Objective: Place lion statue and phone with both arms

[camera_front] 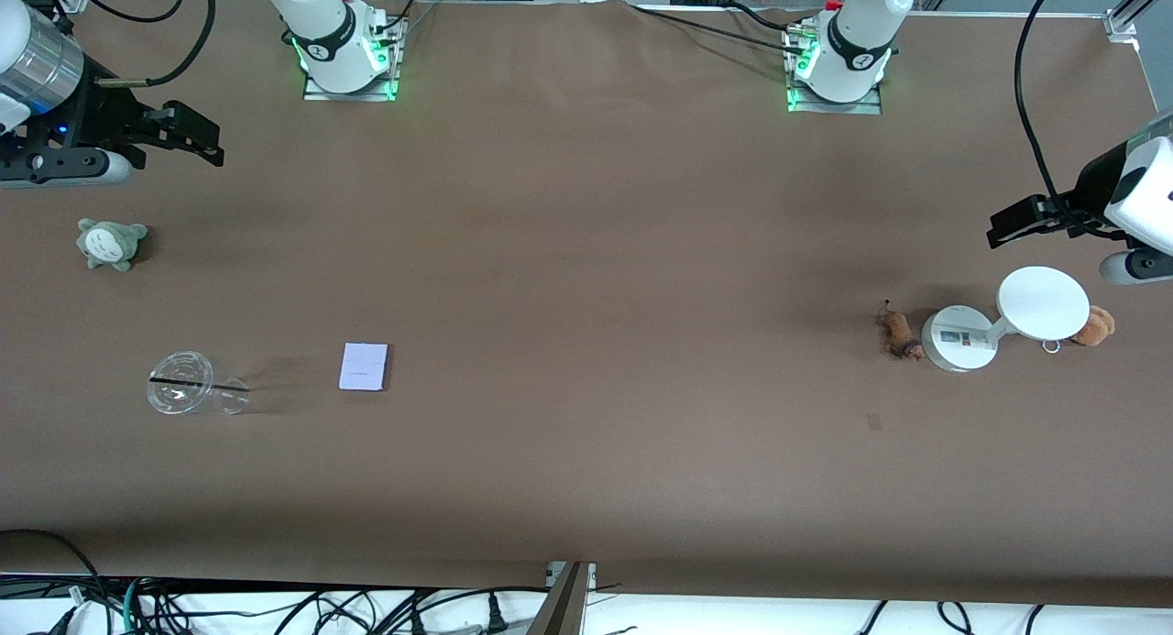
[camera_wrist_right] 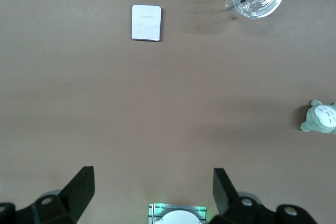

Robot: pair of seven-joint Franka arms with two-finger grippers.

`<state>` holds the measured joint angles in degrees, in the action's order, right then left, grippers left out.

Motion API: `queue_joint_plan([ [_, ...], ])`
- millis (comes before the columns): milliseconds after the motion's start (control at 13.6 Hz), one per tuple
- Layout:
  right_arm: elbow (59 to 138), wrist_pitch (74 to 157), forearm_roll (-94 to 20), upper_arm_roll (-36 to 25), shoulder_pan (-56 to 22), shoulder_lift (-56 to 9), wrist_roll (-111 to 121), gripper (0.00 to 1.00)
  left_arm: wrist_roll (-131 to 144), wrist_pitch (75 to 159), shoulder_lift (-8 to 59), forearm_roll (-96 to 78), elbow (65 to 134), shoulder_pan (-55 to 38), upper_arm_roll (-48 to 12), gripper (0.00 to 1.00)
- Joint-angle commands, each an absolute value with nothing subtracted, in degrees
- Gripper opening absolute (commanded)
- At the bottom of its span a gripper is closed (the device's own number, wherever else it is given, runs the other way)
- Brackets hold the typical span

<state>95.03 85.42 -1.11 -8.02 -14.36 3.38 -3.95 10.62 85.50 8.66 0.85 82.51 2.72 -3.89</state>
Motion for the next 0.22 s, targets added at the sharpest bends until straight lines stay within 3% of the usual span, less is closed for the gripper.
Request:
queue_joint_plan([
  [0, 93.25, 84.02, -0.26, -7.65, -14.33, 2.64, -3.87, 1.00, 9.32, 85.34, 8.96, -0.53, 81.65, 2.55, -3.34, 1.00],
  [147, 93.25, 83.94, -0.26, -7.65, -14.24, 2.64, -3.95, 1.00, 9.32, 85.34, 8.96, -0.53, 81.65, 2.55, -3.34, 1.00],
])
